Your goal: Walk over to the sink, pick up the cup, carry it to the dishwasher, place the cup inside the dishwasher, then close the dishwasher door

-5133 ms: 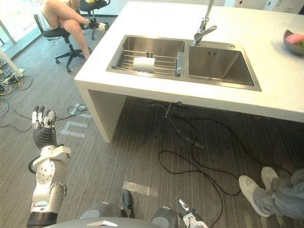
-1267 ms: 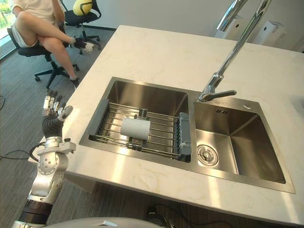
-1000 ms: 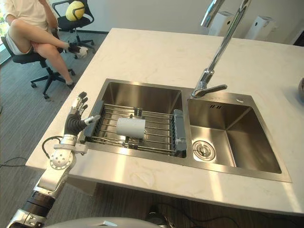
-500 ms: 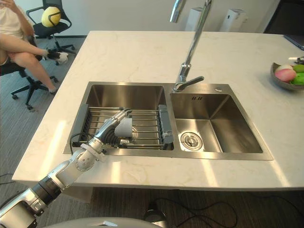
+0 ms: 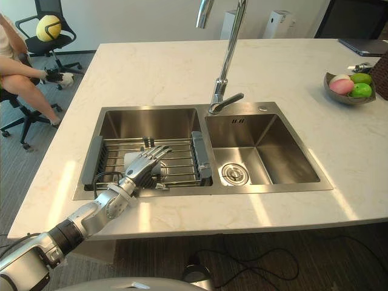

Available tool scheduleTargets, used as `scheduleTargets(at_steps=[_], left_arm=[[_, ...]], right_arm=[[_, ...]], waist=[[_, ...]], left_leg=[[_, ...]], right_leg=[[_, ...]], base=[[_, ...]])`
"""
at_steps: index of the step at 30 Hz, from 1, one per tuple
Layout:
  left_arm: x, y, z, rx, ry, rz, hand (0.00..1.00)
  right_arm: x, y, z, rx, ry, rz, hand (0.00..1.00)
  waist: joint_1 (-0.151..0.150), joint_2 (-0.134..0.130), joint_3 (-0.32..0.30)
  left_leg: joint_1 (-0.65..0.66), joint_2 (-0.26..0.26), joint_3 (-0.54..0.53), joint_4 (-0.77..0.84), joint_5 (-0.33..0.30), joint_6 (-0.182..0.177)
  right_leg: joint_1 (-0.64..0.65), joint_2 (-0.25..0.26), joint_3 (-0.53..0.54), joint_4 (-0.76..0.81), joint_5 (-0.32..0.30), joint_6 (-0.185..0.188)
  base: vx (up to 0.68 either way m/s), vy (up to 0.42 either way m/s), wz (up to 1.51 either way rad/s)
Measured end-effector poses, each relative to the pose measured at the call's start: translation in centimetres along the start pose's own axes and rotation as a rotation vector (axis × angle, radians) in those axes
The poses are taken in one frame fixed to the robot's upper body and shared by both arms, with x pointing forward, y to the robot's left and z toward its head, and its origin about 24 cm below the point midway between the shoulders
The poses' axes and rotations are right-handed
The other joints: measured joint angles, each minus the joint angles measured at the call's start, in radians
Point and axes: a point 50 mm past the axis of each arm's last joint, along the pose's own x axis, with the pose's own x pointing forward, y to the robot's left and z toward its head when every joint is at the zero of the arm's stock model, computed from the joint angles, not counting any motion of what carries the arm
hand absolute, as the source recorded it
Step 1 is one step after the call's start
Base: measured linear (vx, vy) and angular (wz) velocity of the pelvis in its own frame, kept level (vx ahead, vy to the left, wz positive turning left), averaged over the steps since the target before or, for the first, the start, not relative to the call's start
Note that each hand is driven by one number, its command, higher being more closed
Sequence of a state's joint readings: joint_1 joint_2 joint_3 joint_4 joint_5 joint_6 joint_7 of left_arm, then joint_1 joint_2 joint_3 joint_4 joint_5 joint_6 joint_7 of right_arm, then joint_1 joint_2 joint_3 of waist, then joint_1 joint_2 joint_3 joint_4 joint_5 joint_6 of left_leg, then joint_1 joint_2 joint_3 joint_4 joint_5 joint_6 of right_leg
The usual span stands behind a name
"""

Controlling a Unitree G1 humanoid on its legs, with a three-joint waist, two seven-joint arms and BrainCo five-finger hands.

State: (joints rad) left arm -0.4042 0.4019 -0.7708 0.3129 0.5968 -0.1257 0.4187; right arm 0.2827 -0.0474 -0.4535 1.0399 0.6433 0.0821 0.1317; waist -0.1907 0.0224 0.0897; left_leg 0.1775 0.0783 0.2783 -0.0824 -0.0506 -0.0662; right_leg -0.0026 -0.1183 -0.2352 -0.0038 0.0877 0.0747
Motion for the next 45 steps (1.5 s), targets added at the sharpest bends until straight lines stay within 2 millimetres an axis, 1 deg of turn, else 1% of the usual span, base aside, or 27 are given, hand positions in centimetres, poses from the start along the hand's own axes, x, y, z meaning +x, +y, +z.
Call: scheduleTargets(at_steps=[7, 9, 13, 15, 16, 18, 20, 22, 24, 26, 29, 32, 33, 35, 37, 39, 41, 43, 45], left_arm=[[0.0, 0.1, 0.1, 0.027, -0.019, 0.066, 0.00], [0.0, 0.1, 0.2, 0.023, -0.025, 0.070, 0.00], [0.0, 0.1, 0.2, 0.018, -0.036, 0.074, 0.00], [0.1, 0.4, 0.0, 0.025, -0.026, 0.089, 0.00], [0.2, 0.8, -0.4, 0.033, -0.007, 0.102, 0.00], [0.1, 2.3, -2.2, 0.081, 0.058, 0.142, 0.00], [0.0, 3.5, -3.3, 0.118, 0.084, 0.166, 0.00], [-0.1, 4.5, -4.1, 0.133, 0.101, 0.184, 0.00], [-0.3, 5.4, -4.7, 0.109, 0.126, 0.224, 0.00], [-0.4, 6.4, -5.1, 0.085, 0.131, 0.284, 0.00], [-0.2, 8.9, -5.2, 0.036, 0.112, 0.399, 0.00], [0.2, 10.7, -5.0, 0.029, 0.070, 0.429, 0.00], [0.4, 10.9, -4.9, 0.025, 0.059, 0.417, 0.00], [0.7, 10.7, -4.5, -0.008, 0.037, 0.304, 0.00], [0.9, 9.4, -4.1, -0.026, 0.037, 0.110, 0.00], [0.6, 6.8, -4.1, -0.012, 0.073, -0.136, 0.00], [0.4, 6.0, -4.3, -0.007, 0.106, -0.230, 0.00], [0.4, 6.0, -4.8, 0.008, 0.141, -0.288, 0.00], [0.6, 6.5, -5.1, 0.051, 0.155, -0.339, 0.00]], right_arm=[[-0.1, -0.4, -0.2, 0.000, 0.004, -0.002, 0.00], [-0.1, -0.3, -0.2, 0.000, 0.004, 0.013, 0.00], [-0.1, -0.2, -0.2, 0.000, 0.003, 0.024, 0.00], [-0.1, -0.2, -0.2, 0.000, 0.003, 0.024, 0.00], [-0.1, -0.2, -0.1, 0.000, 0.002, 0.025, 0.00], [-0.1, -0.2, -0.2, 0.000, 0.003, 0.024, 0.00], [-0.2, -0.3, -0.2, 0.000, 0.004, 0.022, 0.00], [-0.2, -0.4, -0.3, 0.000, 0.005, 0.020, 0.00], [-0.2, -0.4, -0.2, 0.000, 0.005, 0.020, 0.00], [-0.2, -0.4, -0.2, 0.000, 0.005, 0.020, 0.00], [-0.2, -0.5, -0.3, 0.001, 0.007, 0.018, 0.00], [-0.2, -0.5, -0.2, 0.004, 0.005, 0.017, 0.00], [-0.2, -0.6, -0.2, 0.006, 0.004, 0.016, 0.00], [-0.3, -0.7, 0.0, 0.025, -0.009, 0.015, 0.00], [-0.3, -0.9, 0.2, 0.035, -0.016, 0.010, 0.00], [-0.3, -0.8, 0.2, 0.034, -0.014, 0.012, 0.00], [-0.3, -0.9, 0.1, 0.034, -0.006, 0.010, 0.00], [-0.3, -1.0, 0.0, 0.034, -0.001, 0.007, 0.00], [-0.4, -1.1, 0.0, 0.036, -0.001, 0.005, 0.00]], waist=[[-0.003, -0.001, 0.001], [-0.001, -0.001, 0.001], [0.000, -0.001, 0.001], [0.000, -0.001, 0.001], [0.000, -0.001, 0.001], [0.000, -0.001, 0.001], [0.002, -0.002, 0.001], [0.005, -0.002, 0.001], [0.007, -0.001, 0.002], [0.008, 0.000, 0.003], [0.010, 0.002, 0.004], [0.018, 0.003, 0.004], [0.020, 0.003, 0.004], [0.023, 0.006, 0.006], [0.022, 0.010, 0.008], [0.020, 0.017, 0.013], [0.015, 0.021, 0.015], [0.009, 0.021, 0.015], [0.009, 0.021, 0.015]], left_leg=[[0.000, -0.001, 0.018, -0.001, -0.001, -0.006], [0.000, -0.004, 0.018, -0.001, 0.003, 0.001], [-0.001, -0.009, 0.015, -0.001, 0.004, 0.002], [-0.001, -0.013, 0.009, -0.001, 0.005, 0.004], [-0.002, -0.015, 0.007, -0.001, 0.005, 0.005], [-0.004, -0.019, 0.002, -0.001, 0.005, 0.007], [-0.007, -0.020, -0.003, -0.001, 0.005, 0.008], [-0.009, -0.020, -0.006, -0.001, 0.005, 0.008], [-0.010, -0.020, -0.007, 0.001, 0.005, 0.008], [-0.011, -0.019, -0.008, 0.005, 0.005, 0.008], [-0.015, -0.020, -0.013, 0.005, 0.005, 0.008], [-0.014, -0.020, -0.014, 0.005, 0.005, 0.008], [-0.014, -0.020, -0.013, 0.005, 0.005, 0.008], [-0.013, -0.020, -0.013, 0.005, 0.005, 0.008], [-0.013, -0.020, -0.012, 0.005, 0.005, 0.008], [-0.014, -0.020, -0.008, 0.005, 0.004, 0.009], [-0.016, -0.019, -0.008, 0.005, 0.004, 0.009], [-0.016, -0.019, -0.008, 0.005, 0.004, 0.008], [-0.017, -0.019, -0.008, 0.005, 0.004, 0.008]], right_leg=[[-0.009, -0.013, -0.001, 0.020, -0.010, 0.004], [-0.013, -0.016, -0.002, 0.028, -0.012, 0.007], [-0.017, -0.022, -0.003, 0.038, -0.014, 0.013], [-0.018, -0.025, -0.007, 0.046, -0.018, 0.015], [-0.018, -0.027, -0.008, 0.046, -0.020, 0.013], [-0.018, -0.031, -0.012, 0.046, -0.022, 0.012], [-0.017, -0.033, -0.017, 0.045, -0.023, 0.012], [-0.017, -0.033, -0.021, 0.044, -0.023, 0.013], [-0.017, -0.033, -0.023, 0.043, -0.022, 0.015], [-0.017, -0.032, -0.024, 0.043, -0.019, 0.019], [-0.017, -0.032, -0.027, 0.040, -0.019, 0.019], [-0.016, -0.032, -0.027, 0.041, -0.019, 0.019], [-0.016, -0.032, -0.027, 0.041, -0.019, 0.019], [-0.016, -0.032, -0.027, 0.042, -0.020, 0.018], [-0.016, -0.032, -0.027, 0.042, -0.024, 0.012], [-0.017, -0.031, -0.025, 0.039, -0.025, 0.010], [-0.019, -0.030, -0.025, 0.035, -0.025, 0.010], [-0.019, -0.028, -0.025, 0.035, -0.024, 0.011], [-0.019, -0.028, -0.025, 0.034, -0.019, 0.018]], base=[[-0.01, -0.003, 0.01], [0.00, 0.000, 0.00], [0.00, 0.000, 0.01], [-0.01, 0.000, 0.06], [-0.01, -0.001, 0.07], [-0.01, 0.006, 0.06], [0.00, 0.003, 0.08], [0.01, 0.000, 0.06], [0.03, 0.000, 0.03], [0.04, 0.000, 0.03], [0.01, 0.000, 0.03], [0.00, 0.000, 0.00], [-0.03, -0.006, 0.00], [-0.03, -0.004, 0.00], [-0.03, -0.006, -0.01], [-0.03, -0.007, -0.03], [0.00, 0.000, 0.00], [0.00, 0.000, 0.00], [0.00, 0.000, 0.00]])
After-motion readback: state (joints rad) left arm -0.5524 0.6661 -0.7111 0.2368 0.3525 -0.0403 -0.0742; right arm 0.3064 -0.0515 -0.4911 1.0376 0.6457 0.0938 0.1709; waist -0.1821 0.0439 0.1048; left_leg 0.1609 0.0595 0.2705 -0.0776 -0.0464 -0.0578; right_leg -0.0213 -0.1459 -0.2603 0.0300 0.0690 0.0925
